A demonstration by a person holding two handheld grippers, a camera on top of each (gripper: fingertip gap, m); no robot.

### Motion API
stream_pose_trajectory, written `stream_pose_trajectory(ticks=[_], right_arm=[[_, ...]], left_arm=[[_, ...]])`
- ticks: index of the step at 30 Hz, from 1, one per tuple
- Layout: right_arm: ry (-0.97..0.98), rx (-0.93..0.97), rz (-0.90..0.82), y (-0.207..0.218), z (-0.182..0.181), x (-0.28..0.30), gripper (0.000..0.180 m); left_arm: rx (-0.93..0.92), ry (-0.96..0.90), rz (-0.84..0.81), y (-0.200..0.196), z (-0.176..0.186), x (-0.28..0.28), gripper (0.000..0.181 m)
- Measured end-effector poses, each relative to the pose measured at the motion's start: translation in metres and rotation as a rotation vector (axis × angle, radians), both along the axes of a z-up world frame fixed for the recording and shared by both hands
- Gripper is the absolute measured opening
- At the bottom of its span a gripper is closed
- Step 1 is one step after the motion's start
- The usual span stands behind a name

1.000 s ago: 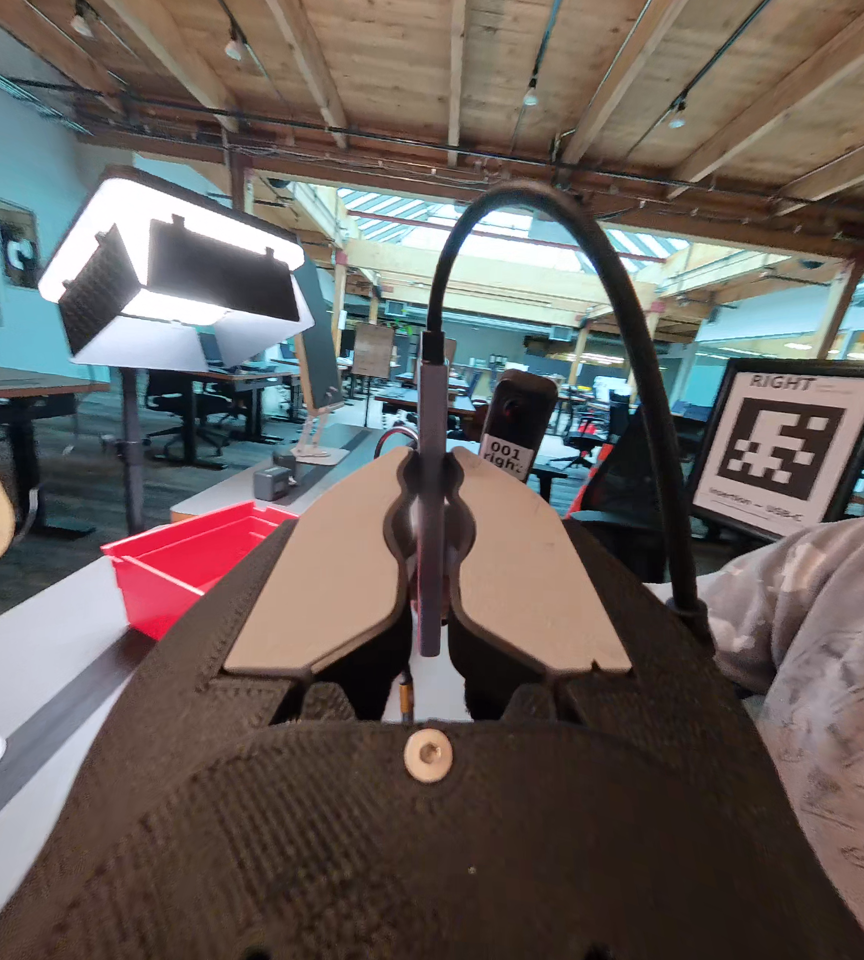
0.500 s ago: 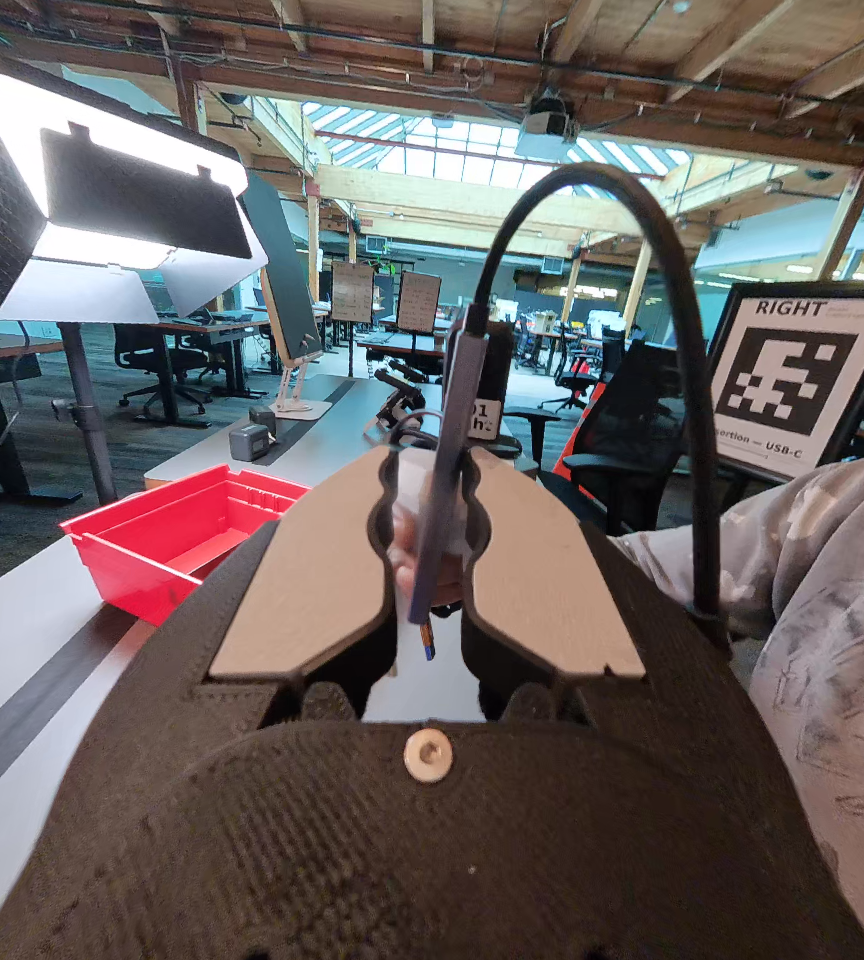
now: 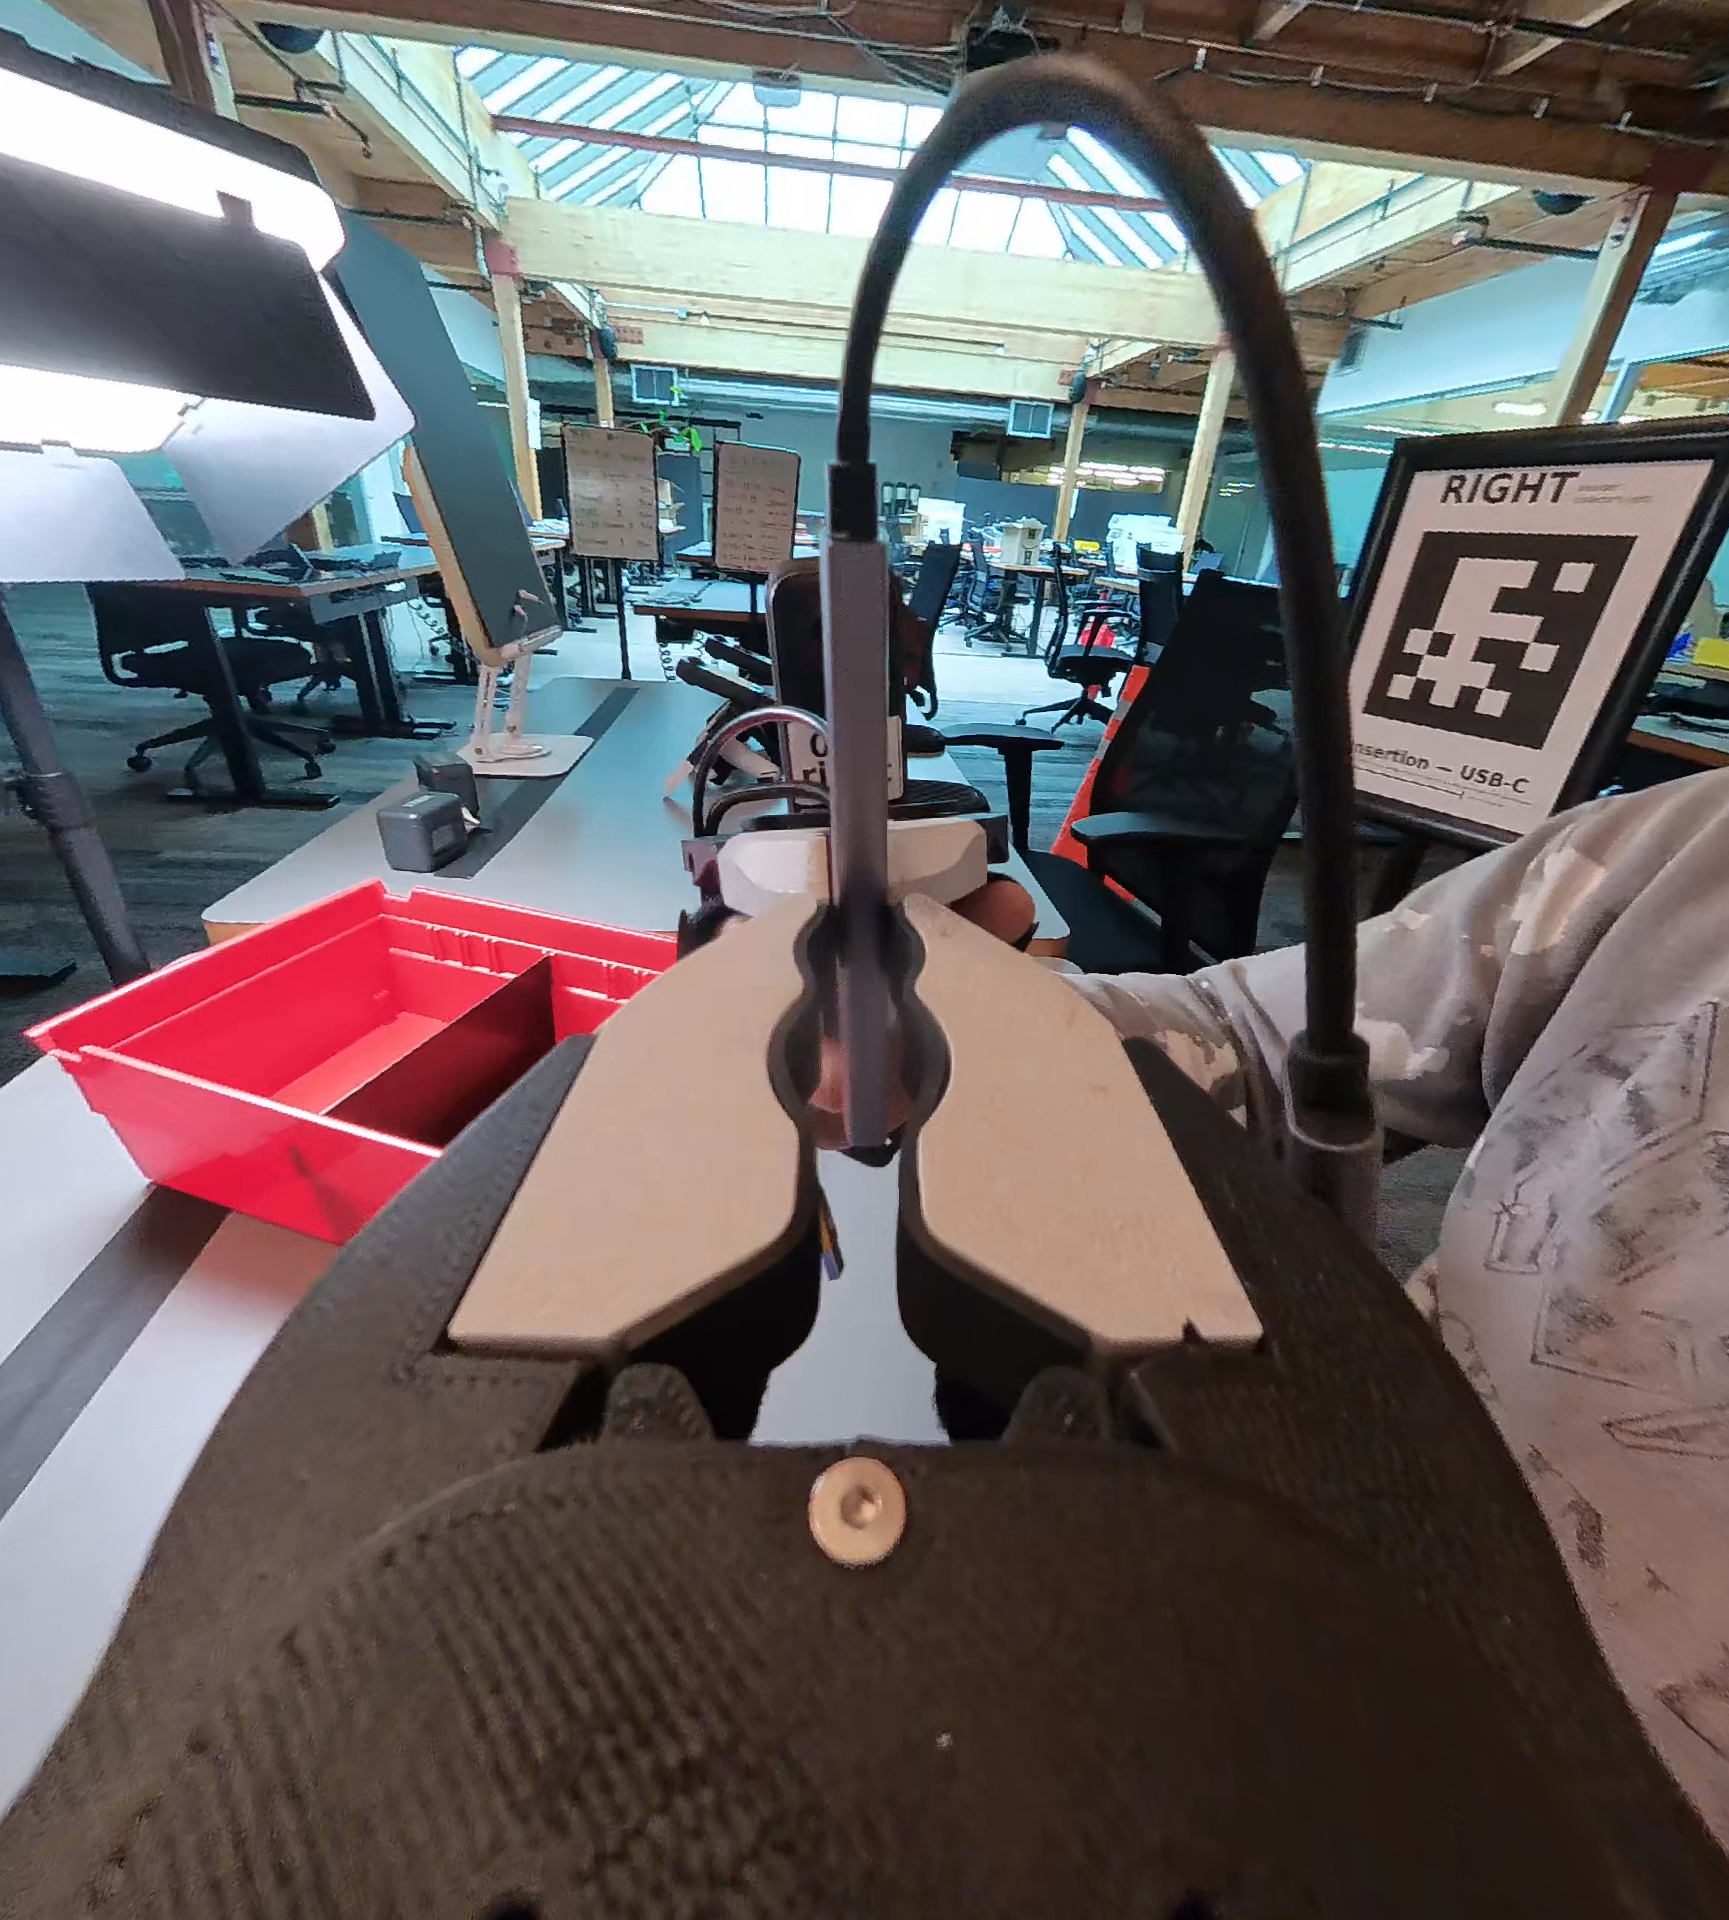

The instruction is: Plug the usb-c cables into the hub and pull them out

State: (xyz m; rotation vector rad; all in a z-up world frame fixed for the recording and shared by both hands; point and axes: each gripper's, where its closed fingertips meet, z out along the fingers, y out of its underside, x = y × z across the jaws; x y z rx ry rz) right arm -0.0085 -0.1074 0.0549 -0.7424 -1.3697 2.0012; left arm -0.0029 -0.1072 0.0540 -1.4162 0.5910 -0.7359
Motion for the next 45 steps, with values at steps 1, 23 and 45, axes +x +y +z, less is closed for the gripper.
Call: stream_pose_trajectory(ticks=[1, 23, 45], right_arm=[[0.0, 0.009, -0.005, 0.001, 0.0, 0.0, 0.007], [-0.198, 0.02, -0.048, 0.021, -0.014, -0.007, 0.013], [-0.22, 0.247, -0.288, 0.048, -0.006, 0.01, 0.015]], left_arm=[[0.003, 0.01, 0.012, 0.001, 0.0, 0.0, 0.009], [0.107, -0.107, 0.188, 0.01, 0.02, -0.03, 0.009], [0.098, -0.192, 0.238, 0.033, 0.006, -0.021, 0.01]])
